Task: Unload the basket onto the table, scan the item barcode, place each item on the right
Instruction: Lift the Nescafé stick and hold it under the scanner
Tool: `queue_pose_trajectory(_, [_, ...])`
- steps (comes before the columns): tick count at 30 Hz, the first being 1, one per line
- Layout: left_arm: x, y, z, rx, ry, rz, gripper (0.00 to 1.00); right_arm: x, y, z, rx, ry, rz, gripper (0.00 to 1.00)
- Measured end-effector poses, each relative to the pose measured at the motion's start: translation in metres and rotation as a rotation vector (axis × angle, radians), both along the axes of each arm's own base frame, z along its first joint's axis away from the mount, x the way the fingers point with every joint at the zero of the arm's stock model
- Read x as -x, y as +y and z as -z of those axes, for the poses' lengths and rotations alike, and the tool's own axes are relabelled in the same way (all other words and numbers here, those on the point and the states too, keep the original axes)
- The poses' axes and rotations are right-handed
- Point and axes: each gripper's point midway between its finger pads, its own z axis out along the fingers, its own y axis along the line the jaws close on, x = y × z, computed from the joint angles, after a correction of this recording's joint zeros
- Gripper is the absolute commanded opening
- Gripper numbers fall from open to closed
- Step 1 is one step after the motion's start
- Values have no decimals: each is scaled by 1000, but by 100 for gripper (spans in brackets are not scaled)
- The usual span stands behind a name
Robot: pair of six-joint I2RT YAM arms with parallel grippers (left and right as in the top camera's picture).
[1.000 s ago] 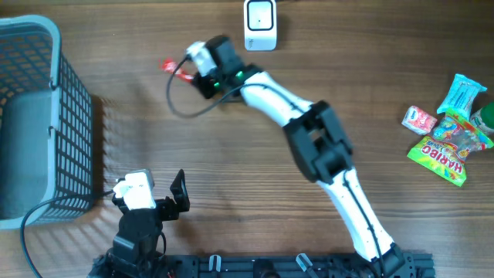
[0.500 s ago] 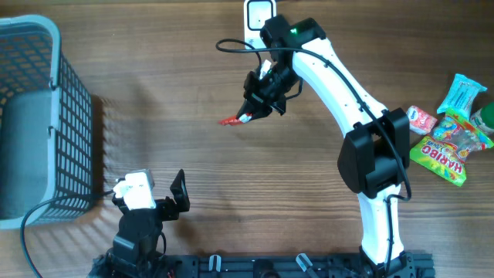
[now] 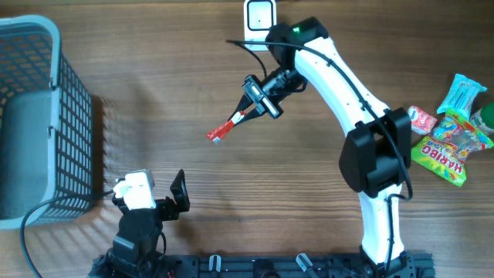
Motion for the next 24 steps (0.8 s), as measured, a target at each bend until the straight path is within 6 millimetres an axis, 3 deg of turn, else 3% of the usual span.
queue_pose_trajectory(7, [0,0,0,0,0,0,100,-24,-26,1,-12,-39,59,4])
queue_pose_trajectory(15, [0,0,0,0,0,0,100,-31,-38,7,-2,-102,46,4])
queue_pose_trajectory(19, [0,0,0,0,0,0,100,-31,-40,10,-45,-219,-26,4])
queue_pose_trajectory(21, [0,0,0,0,0,0,100,-36,-39,13,-106,-367,-100,4])
queue_pose_trajectory(24, [0,0,0,0,0,0,100,-39,-54,35,-45,-542,-251,4])
